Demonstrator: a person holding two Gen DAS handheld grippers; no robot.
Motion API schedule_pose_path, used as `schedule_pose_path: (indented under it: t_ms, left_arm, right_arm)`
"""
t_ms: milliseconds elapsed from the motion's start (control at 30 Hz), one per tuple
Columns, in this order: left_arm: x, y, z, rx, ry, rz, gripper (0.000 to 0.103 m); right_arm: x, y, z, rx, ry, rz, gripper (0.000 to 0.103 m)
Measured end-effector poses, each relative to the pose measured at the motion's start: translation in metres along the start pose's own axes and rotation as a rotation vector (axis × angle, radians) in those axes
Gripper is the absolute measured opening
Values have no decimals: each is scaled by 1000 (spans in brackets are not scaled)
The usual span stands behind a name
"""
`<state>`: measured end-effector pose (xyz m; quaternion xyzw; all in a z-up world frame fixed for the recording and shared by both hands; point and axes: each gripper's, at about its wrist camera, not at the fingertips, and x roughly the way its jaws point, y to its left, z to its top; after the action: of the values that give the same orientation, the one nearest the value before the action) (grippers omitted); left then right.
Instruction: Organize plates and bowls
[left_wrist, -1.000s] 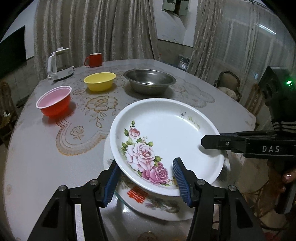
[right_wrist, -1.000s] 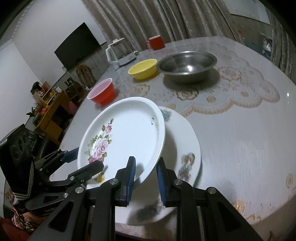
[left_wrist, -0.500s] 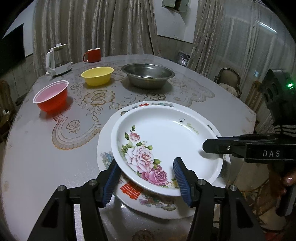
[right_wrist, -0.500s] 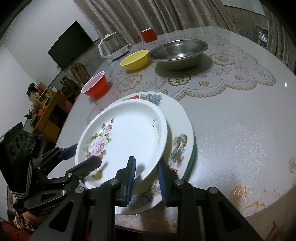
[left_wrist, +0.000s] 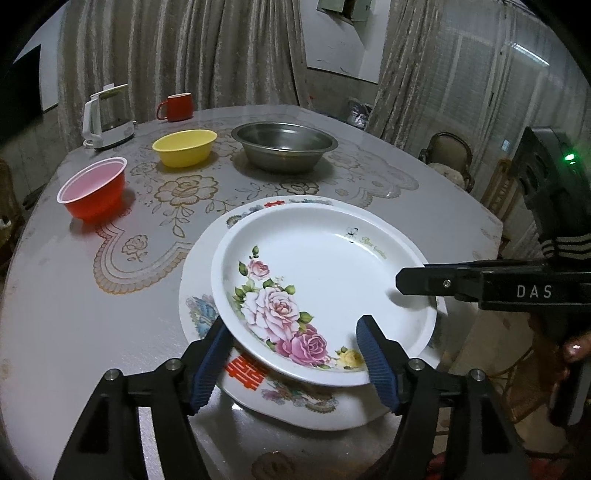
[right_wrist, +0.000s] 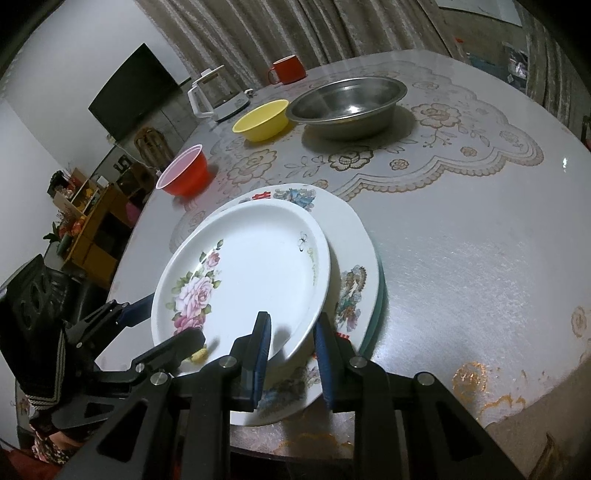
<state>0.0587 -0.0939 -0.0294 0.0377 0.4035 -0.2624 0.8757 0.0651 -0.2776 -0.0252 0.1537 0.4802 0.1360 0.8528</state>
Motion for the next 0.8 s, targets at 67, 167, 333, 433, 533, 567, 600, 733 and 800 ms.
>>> schedule_pose_path:
  t_ms: [67, 167, 333, 433, 533, 567, 600, 733, 800]
  left_arm:
    - [0, 0, 0, -2, 3, -3, 72]
    - [-1, 0, 1, -3, 10, -10, 77]
    - [-4, -8, -1, 50, 19, -35, 82]
    - [-4, -9, -2, 53, 21, -37, 82]
    - [-6, -7, -1, 38, 10, -32, 82]
    - [-6, -5, 0, 31, 6, -32, 82]
    - [-6, -3, 0, 23, 6, -29, 82]
    - [-5, 1, 0, 3, 9, -18, 82]
    - [-4, 2, 0, -2, 11, -18, 82]
  right_arm:
    - [-1, -1, 0, 8, 1, 1, 24]
    - [-2, -2, 0, 20, 3, 0, 24]
    - [-5, -4, 2, 27, -5, -15, 24]
    - [-6, -4, 1, 25, -7, -23, 24]
    - [-6, -4, 0, 27, -8, -17, 24]
    - [-6, -4, 0, 29, -8, -16, 24]
    - [-6, -4, 0, 30, -9, -16, 24]
    - [-6, -4, 0, 28, -4, -18, 24]
    - [-6, -1, -1, 13, 2, -18, 27]
